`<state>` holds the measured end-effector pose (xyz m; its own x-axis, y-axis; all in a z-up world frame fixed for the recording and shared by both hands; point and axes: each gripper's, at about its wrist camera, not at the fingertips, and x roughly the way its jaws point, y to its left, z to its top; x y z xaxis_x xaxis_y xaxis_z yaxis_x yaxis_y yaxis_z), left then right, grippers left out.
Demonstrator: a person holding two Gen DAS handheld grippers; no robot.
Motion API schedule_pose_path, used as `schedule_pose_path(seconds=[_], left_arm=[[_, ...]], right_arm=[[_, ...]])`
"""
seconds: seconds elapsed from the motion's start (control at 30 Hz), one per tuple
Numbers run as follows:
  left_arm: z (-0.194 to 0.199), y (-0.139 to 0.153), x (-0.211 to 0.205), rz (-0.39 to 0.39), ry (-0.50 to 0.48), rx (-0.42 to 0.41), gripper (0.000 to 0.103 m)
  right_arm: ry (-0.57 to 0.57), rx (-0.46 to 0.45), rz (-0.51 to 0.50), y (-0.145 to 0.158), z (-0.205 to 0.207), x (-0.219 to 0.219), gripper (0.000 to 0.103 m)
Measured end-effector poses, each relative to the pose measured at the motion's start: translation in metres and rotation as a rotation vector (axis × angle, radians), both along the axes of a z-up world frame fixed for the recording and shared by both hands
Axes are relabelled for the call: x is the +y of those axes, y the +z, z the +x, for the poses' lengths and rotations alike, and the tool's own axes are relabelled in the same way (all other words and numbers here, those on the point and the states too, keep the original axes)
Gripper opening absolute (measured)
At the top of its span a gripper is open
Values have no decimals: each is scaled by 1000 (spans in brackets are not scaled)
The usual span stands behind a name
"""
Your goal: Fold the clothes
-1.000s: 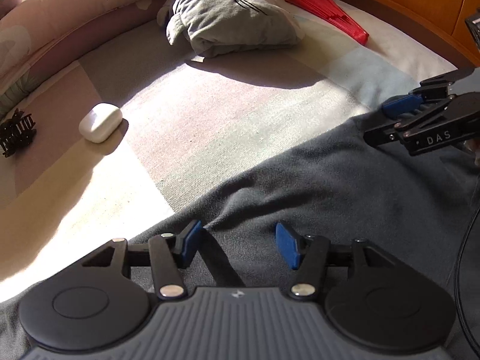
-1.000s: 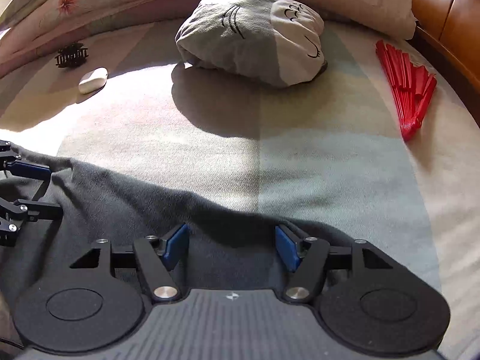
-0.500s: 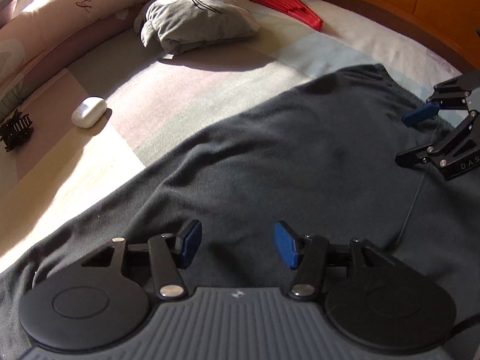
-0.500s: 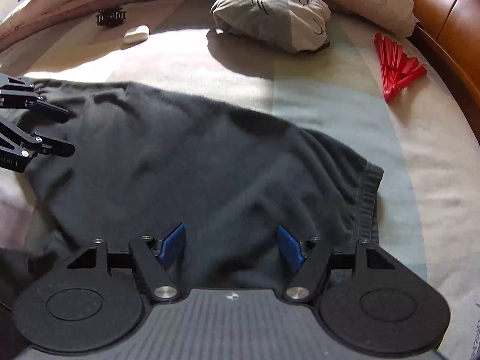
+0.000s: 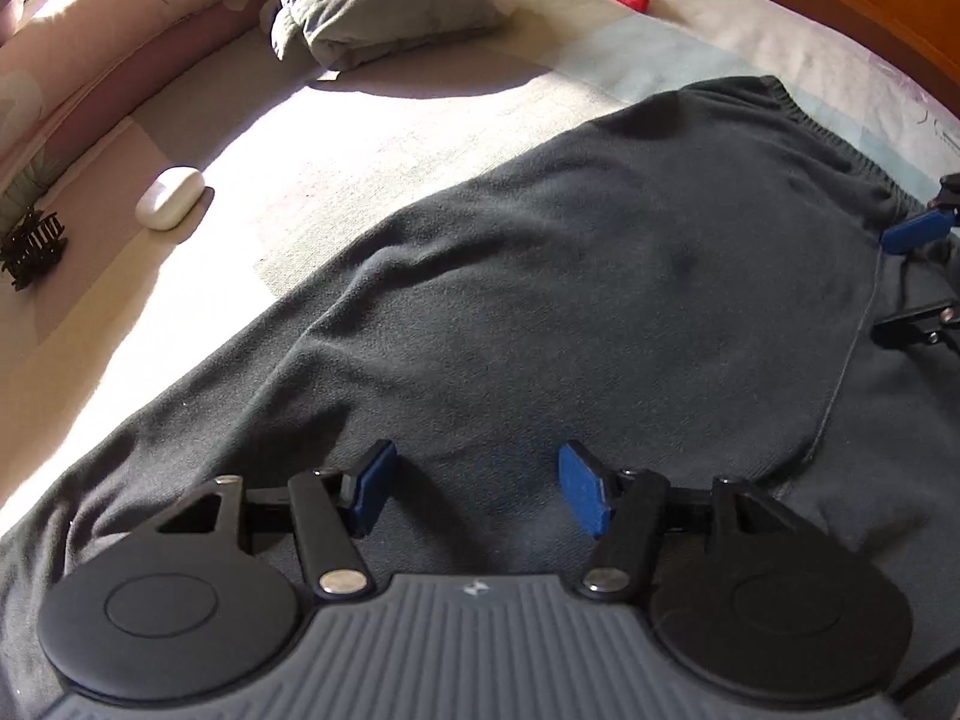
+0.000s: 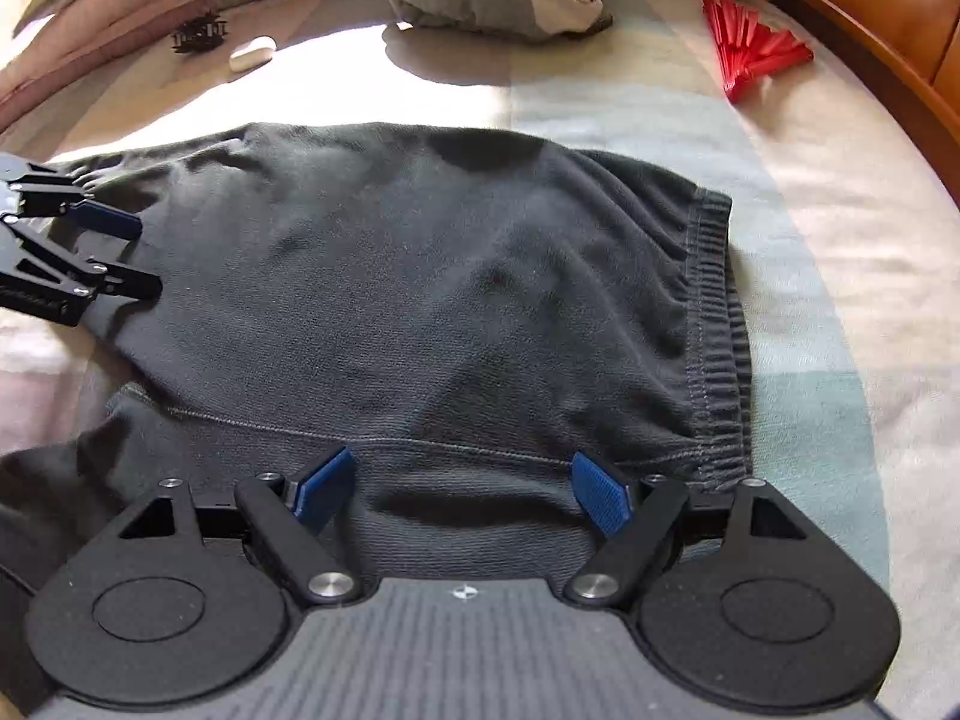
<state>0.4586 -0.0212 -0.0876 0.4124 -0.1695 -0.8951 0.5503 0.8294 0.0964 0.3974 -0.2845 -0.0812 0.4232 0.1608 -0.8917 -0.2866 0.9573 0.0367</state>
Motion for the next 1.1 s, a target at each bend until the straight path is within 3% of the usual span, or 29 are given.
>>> schedule_pose_path(seconds=[0.17,0.33,0.4,0.47,0.5,0.57,0.87,1.1], left_arm=[[-7,19,20,-10,55,-25,63],[-49,36,19,-47,-39,17,65],[-65,35,17,-43,-63,49,66],[-76,31,18,-39,-61,78,66],[-81,29,19,-32,-59,89,66],[-88,28,22,-19,-49,100,66],[-87,29,37,-44,42,135,65],[-89,32,50,-28,84,140,65]], right_arm=[[73,3,-73,18,-27,-10,84],[322,34,-49,16,-65,22,84],[360,28,-61,8,-73,32,84],[328,30,-69,0,-75,28,87],[297,34,-57,-4,-76,20,95],[240,48,-50,-10,-83,1,103],[219,135,-108,-12,-89,-13,103],[202,142,-114,-12,-87,-11,103]])
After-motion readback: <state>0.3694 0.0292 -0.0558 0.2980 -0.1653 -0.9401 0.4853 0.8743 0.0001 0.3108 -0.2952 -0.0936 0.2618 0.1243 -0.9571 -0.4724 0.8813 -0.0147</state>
